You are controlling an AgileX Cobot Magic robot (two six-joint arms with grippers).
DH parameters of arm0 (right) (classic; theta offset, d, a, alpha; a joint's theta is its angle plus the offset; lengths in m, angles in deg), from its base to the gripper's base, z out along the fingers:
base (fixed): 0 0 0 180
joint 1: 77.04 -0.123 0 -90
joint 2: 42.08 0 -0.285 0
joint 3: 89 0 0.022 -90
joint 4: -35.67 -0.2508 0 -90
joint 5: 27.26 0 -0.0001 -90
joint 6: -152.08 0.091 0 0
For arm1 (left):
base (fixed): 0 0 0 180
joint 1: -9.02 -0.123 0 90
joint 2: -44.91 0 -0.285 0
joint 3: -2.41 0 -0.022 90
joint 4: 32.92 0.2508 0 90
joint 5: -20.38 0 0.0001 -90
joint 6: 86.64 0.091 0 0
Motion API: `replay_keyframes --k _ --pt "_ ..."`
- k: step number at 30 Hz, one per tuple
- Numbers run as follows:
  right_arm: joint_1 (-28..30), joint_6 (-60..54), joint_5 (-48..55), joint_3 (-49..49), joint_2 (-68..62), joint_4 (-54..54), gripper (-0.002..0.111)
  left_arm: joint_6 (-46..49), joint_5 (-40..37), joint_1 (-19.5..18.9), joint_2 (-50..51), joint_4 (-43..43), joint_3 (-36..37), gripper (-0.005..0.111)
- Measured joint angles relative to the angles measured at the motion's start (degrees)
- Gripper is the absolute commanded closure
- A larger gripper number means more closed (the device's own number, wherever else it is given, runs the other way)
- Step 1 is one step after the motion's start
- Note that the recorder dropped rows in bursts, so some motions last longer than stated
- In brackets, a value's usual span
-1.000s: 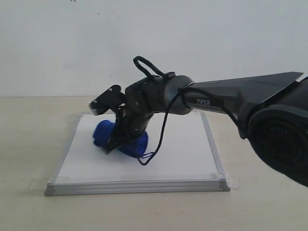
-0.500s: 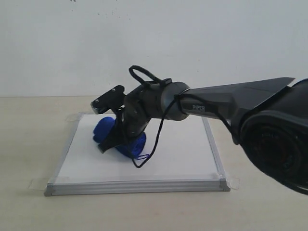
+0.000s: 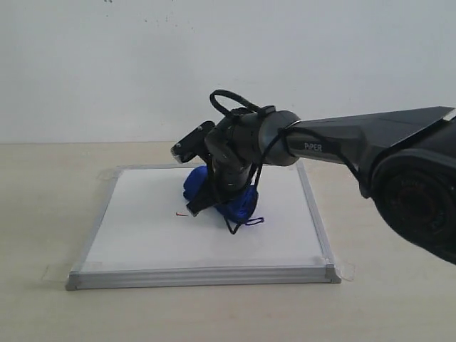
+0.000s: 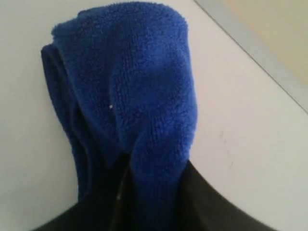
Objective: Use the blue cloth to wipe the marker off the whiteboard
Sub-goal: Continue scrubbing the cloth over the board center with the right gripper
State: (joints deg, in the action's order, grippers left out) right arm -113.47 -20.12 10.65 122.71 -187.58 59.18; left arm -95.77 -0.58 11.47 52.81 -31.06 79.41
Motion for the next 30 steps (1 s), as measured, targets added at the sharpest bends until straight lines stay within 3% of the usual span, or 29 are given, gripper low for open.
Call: replay_keyframes --k 13,17,23,26,30 --pt "-7.8 -15.6 -9.7 2.8 -2.9 -12.0 0.108 0.0 0.0 0.0 0.0 0.0 0.0 0.103" --pt "-6.4 -13.0 -7.7 4.3 -3.4 -11.4 0.108 0.0 0.0 0.0 0.0 0.0 0.0 0.103" --pt "-1.4 -1.1 -0.5 5.2 -3.7 0.7 0.108 0.0 0.0 0.0 0.0 0.0 0.0 0.103" --pt "-0.4 -0.2 1.1 5.2 -3.7 1.4 0.108 0.0 0.0 0.0 0.0 0.0 0.0 0.103" --pt "-4.0 -14.9 -2.8 5.2 -3.5 -11.3 0.108 0.0 0.0 0.0 0.0 0.0 0.0 0.103"
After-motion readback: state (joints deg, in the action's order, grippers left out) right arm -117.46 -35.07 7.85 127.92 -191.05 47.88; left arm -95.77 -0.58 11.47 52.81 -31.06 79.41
